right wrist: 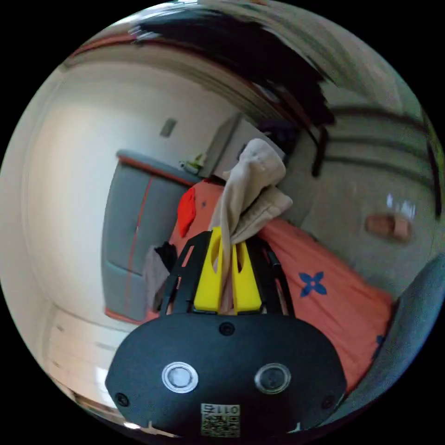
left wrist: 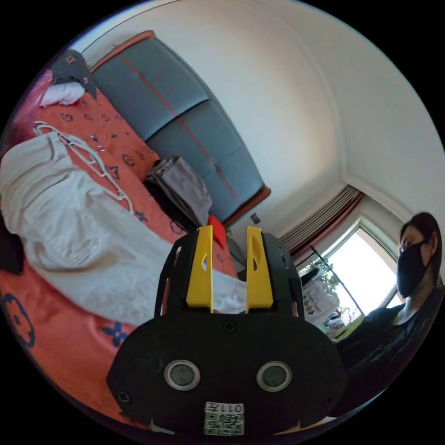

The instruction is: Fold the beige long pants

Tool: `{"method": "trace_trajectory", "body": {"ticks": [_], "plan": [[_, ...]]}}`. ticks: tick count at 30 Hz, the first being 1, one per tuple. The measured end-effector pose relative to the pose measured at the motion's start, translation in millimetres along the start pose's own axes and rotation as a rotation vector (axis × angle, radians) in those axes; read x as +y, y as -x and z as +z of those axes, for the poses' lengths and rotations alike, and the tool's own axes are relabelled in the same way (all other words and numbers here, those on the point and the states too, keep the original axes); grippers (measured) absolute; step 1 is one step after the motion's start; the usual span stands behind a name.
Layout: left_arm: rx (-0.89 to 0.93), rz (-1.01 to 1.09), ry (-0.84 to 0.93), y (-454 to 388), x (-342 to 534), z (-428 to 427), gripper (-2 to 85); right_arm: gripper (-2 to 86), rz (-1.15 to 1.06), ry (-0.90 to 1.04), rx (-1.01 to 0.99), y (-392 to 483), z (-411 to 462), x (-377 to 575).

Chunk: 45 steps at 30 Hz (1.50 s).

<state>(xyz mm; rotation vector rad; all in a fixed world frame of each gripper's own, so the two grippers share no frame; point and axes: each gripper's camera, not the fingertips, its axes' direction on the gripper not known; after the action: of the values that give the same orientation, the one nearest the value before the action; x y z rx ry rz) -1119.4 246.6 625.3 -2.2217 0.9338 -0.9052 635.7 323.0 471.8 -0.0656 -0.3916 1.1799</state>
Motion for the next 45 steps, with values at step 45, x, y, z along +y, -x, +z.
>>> {"method": "trace_trajectory", "body": {"ticks": [45], "plan": [[-0.283,1.133,1.122,-77.5,572.5,664.0,19.9,0.1,0.396,0.259,-0.150,-155.7,78.7,-72.4]]}}
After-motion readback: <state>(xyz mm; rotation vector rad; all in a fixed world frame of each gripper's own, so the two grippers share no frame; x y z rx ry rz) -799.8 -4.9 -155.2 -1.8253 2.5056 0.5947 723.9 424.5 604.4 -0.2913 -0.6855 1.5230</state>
